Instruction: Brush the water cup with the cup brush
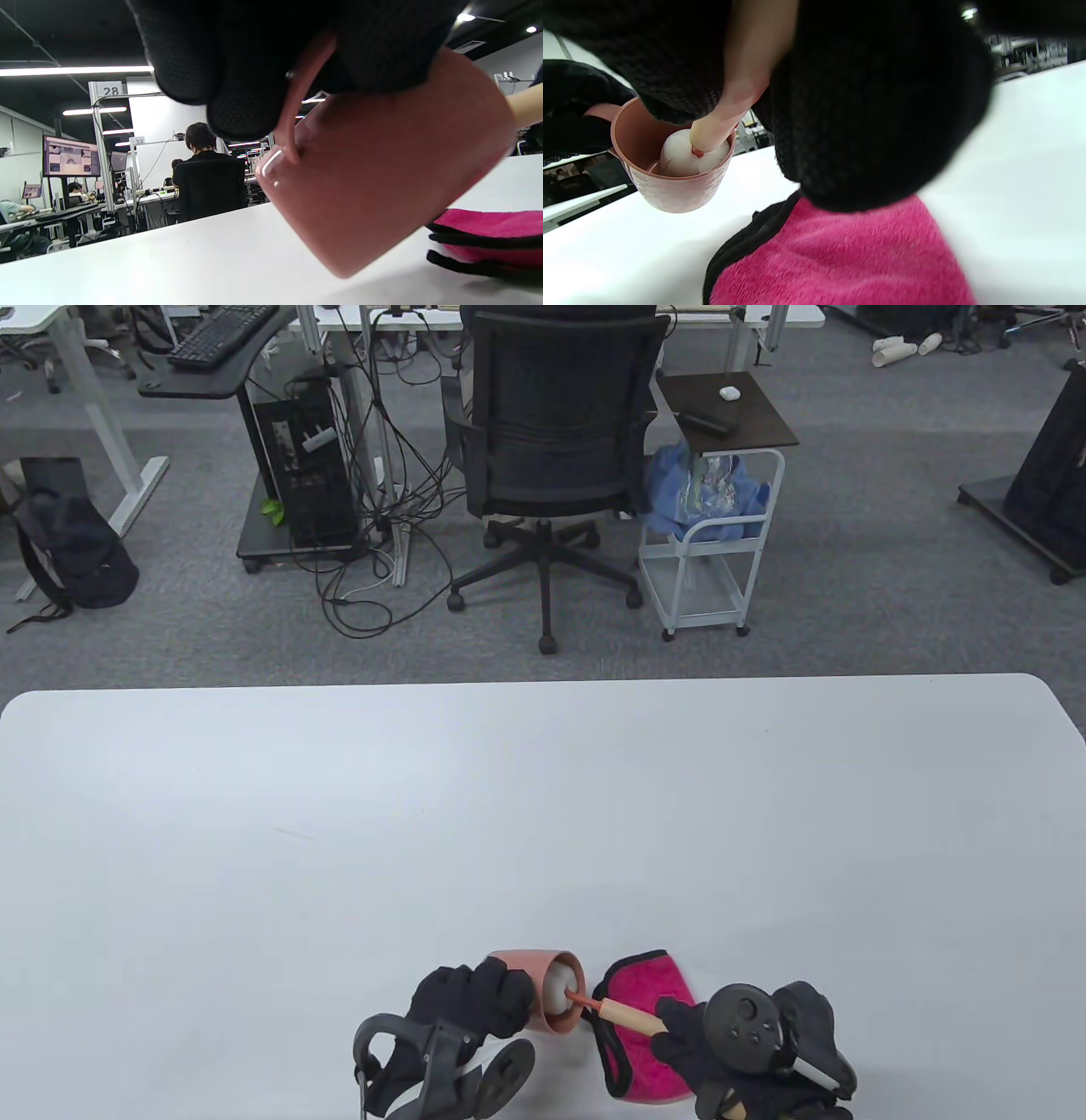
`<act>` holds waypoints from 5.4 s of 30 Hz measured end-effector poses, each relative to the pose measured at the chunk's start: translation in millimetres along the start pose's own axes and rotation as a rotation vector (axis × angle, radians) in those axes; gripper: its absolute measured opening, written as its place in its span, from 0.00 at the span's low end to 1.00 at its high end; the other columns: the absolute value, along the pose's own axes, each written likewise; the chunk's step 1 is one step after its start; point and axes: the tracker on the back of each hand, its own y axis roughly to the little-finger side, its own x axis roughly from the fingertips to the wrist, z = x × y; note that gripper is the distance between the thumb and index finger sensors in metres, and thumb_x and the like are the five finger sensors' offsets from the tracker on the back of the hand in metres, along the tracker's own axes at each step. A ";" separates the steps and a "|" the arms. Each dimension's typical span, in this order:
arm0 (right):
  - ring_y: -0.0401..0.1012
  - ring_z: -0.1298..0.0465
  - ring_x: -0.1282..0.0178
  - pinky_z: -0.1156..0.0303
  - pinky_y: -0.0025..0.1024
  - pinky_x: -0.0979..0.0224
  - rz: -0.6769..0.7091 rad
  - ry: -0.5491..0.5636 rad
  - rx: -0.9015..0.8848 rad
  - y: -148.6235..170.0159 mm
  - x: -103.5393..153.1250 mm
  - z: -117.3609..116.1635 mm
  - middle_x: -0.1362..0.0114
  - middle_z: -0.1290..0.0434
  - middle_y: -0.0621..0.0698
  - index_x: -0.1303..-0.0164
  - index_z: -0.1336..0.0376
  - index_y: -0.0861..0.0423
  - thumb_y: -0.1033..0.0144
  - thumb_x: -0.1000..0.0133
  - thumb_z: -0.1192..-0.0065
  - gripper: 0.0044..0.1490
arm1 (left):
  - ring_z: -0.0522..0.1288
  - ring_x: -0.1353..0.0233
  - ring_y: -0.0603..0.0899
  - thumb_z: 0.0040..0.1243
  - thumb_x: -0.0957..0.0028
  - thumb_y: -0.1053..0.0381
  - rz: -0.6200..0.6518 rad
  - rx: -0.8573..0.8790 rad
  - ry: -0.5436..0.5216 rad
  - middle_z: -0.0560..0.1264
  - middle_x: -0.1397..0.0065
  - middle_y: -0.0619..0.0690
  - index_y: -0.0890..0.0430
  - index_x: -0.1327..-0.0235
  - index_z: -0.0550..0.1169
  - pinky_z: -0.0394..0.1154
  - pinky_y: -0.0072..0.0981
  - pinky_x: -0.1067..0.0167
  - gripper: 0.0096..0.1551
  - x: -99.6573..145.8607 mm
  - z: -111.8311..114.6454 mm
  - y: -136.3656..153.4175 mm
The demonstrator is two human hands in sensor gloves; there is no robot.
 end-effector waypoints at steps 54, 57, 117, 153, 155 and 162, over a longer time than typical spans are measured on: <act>0.43 0.16 0.87 0.22 0.36 0.79 0.025 -0.157 -0.164 4.7 1.7 -8.3 0.63 0.14 0.57 0.38 0.28 0.53 0.48 0.50 0.32 0.33 | 0.88 0.49 0.54 0.64 0.59 0.44 0.008 0.031 -0.012 0.80 0.41 0.46 0.41 0.50 0.81 0.83 0.45 0.42 0.22 2.0 0.9 -0.2; 0.44 0.16 0.87 0.22 0.36 0.79 0.046 -0.158 -0.151 2.0 2.5 -8.5 0.63 0.14 0.57 0.38 0.29 0.53 0.48 0.50 0.32 0.34 | 0.88 0.49 0.54 0.64 0.59 0.44 0.007 0.031 -0.012 0.80 0.41 0.46 0.41 0.50 0.81 0.83 0.45 0.42 0.22 2.0 0.6 -0.3; 0.43 0.16 0.87 0.21 0.35 0.79 -0.023 -0.288 -0.308 20.2 2.3 -11.0 0.63 0.15 0.57 0.37 0.29 0.52 0.46 0.49 0.34 0.34 | 0.88 0.48 0.54 0.65 0.60 0.44 0.009 0.081 -0.009 0.80 0.41 0.44 0.40 0.50 0.81 0.83 0.44 0.41 0.22 1.8 0.0 1.3; 0.42 0.16 0.83 0.21 0.34 0.75 0.012 -0.065 -0.260 30.6 5.1 8.3 0.60 0.15 0.55 0.34 0.30 0.46 0.46 0.50 0.33 0.33 | 0.88 0.46 0.54 0.63 0.58 0.44 0.004 0.126 -0.018 0.80 0.40 0.44 0.39 0.49 0.80 0.82 0.45 0.39 0.22 2.3 -2.1 7.9; 0.42 0.16 0.83 0.21 0.34 0.75 0.000 -0.067 -0.273 31.5 5.4 8.0 0.60 0.15 0.55 0.34 0.30 0.45 0.45 0.50 0.33 0.33 | 0.88 0.46 0.55 0.63 0.58 0.44 0.003 0.134 -0.026 0.79 0.40 0.45 0.40 0.48 0.80 0.82 0.45 0.39 0.22 3.2 -3.1 8.1; 0.42 0.16 0.84 0.21 0.34 0.76 -0.045 -0.123 -0.298 32.0 3.5 3.6 0.61 0.15 0.55 0.34 0.30 0.46 0.45 0.49 0.34 0.33 | 0.88 0.47 0.55 0.63 0.57 0.43 0.006 0.110 -0.028 0.79 0.40 0.45 0.41 0.48 0.79 0.82 0.46 0.40 0.22 3.2 -3.6 6.9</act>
